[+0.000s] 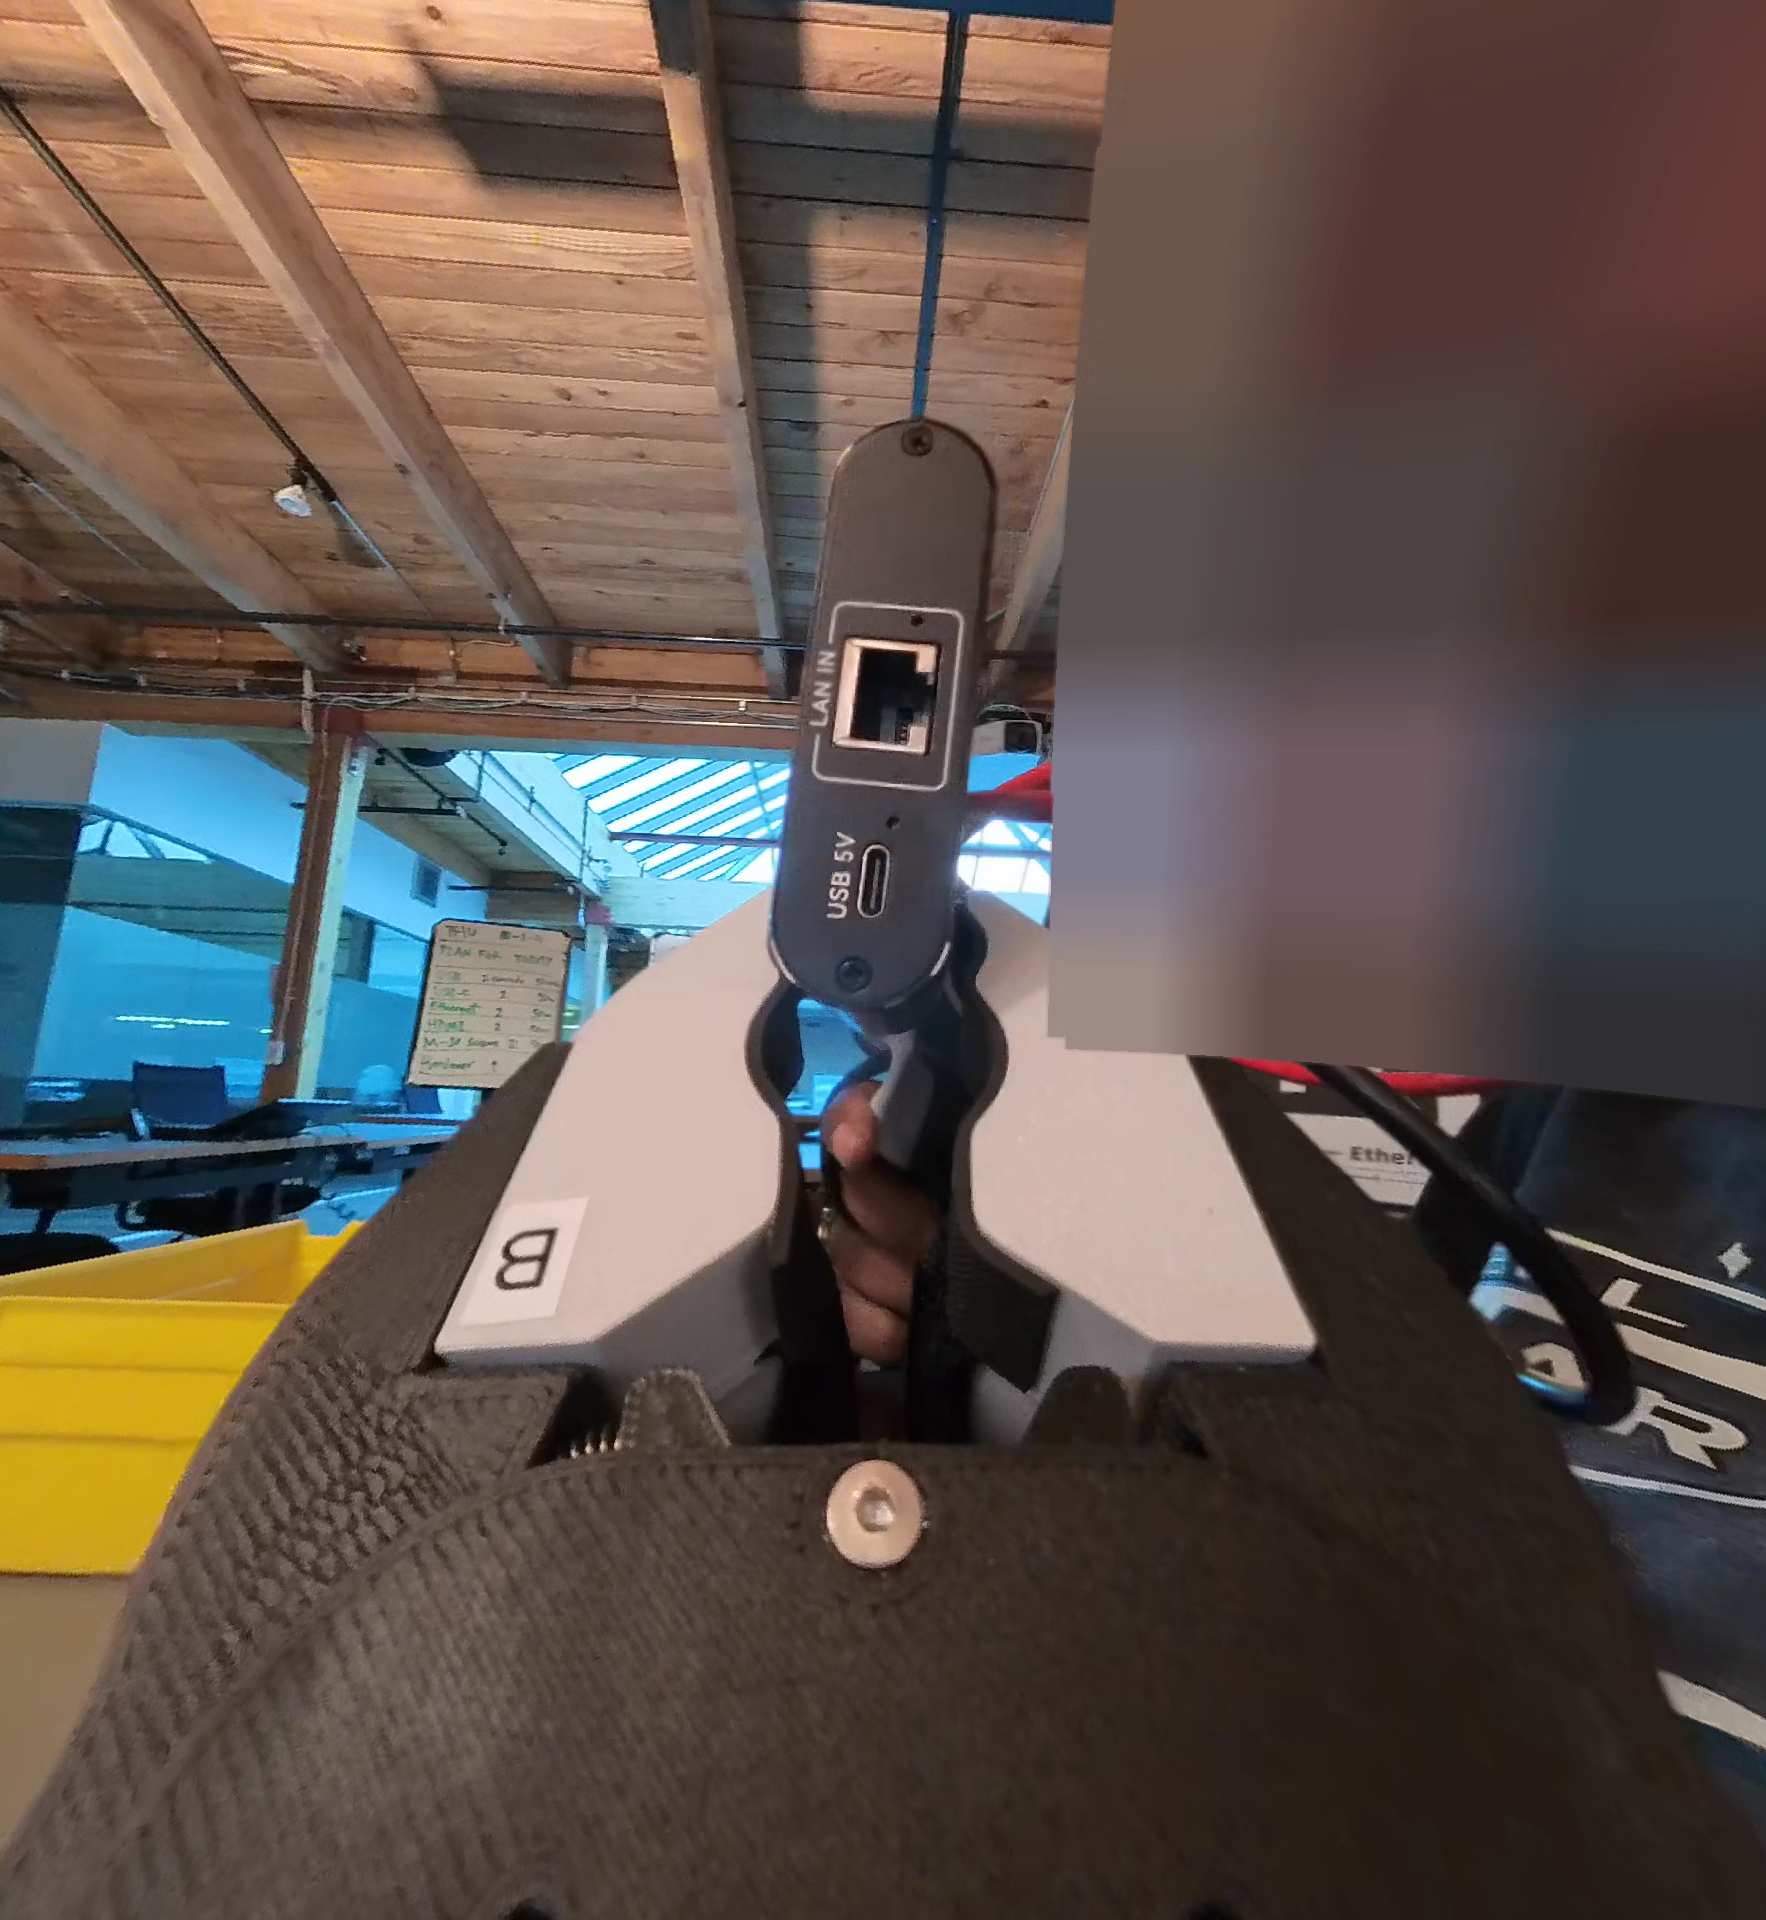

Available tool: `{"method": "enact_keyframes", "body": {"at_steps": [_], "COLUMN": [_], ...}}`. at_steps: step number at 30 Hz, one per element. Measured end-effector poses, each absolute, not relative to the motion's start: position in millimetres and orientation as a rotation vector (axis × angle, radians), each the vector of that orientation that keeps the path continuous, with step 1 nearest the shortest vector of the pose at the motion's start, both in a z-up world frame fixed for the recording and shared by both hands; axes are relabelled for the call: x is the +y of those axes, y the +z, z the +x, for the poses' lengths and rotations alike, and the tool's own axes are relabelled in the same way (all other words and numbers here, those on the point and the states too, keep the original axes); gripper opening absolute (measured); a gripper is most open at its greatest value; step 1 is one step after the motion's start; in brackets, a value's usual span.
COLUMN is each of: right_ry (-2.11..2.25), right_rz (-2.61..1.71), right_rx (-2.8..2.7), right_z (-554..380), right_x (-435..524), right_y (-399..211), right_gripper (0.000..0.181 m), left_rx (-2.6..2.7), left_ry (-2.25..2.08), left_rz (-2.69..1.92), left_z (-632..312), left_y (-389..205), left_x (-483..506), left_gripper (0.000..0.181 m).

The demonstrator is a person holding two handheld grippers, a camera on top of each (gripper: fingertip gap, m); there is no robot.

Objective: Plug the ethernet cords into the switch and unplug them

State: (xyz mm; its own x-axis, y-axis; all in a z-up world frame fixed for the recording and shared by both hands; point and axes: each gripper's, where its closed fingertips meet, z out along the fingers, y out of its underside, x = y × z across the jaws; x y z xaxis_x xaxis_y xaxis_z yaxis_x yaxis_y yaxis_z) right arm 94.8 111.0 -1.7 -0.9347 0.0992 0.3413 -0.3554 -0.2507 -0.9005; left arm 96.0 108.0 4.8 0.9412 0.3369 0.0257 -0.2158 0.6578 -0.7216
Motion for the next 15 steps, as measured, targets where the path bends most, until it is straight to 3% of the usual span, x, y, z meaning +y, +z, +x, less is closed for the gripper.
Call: {"method": "enact_keyframes", "body": {"at_steps": [1, 11, 15], "right_ry": [2.245, 2.359, 2.369], "right_rz": [0.300, 0.106, 0.071], "right_rx": [-1.701, -1.759, -1.771], "right_z": [93, 70, 64], "right_x": [111, 108, 105], "right_y": [-2, -12, -14], "right_gripper": [0.014, 0.015, 0.014], "left_rx": [-0.169, -0.304, -0.361], "left_ry": [0.324, 0.547, 0.418], "left_rz": [-0.796, -0.850, -0.826], "left_z": [95, 74, 66], "left_y": [5, -3, -5], "left_x": [108, 103, 100], "left_gripper": [0.026, 0.025, 0.024]}}
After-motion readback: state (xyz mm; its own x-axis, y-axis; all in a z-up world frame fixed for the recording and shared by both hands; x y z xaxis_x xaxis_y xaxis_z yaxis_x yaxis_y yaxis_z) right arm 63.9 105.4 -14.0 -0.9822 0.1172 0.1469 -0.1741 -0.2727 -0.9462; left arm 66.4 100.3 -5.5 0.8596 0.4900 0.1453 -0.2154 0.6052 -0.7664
